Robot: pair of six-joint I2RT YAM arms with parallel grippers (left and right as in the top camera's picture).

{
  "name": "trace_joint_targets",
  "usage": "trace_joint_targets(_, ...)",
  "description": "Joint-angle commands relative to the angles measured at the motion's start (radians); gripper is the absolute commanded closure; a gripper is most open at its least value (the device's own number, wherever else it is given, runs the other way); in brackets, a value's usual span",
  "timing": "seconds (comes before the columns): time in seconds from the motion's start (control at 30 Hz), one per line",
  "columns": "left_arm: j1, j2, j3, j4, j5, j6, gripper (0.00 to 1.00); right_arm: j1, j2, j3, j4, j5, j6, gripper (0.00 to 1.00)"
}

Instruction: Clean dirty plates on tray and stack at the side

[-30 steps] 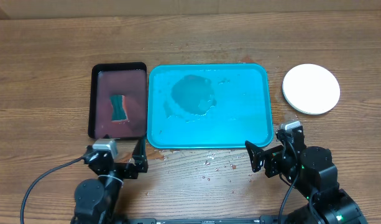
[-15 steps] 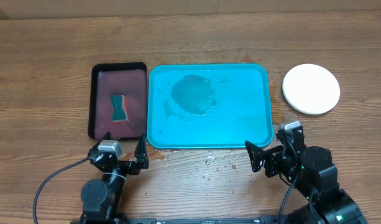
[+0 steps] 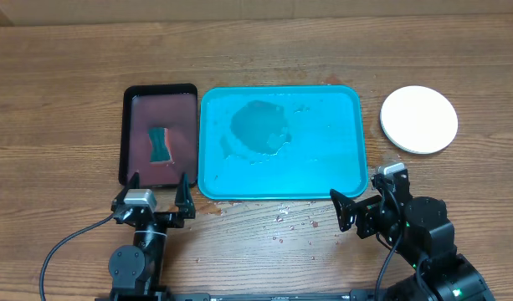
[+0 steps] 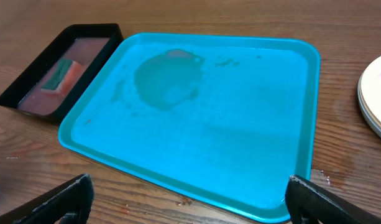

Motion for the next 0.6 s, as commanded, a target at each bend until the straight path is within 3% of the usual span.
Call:
trace_joint_targets(0.0, 0.029, -0.012, -0.008, 0.011, -0.072, 0.022, 0.0, 0.006, 0.0, 0.0, 0.005, 0.006, 0.004, 0.0)
trace_joint_targets(0.3, 0.126, -0.012, -0.008, 0.01, 0.05, 0.018, 0.0, 0.006, 0.0, 0.0, 0.005, 0.006, 0.004, 0.0)
trace_joint_targets(0.57, 0.127, -0.01, -0.008, -0.057, 0.054, 0.018, 0.0, 0.006, 0.0, 0.0, 0.005, 0.006, 0.004, 0.0)
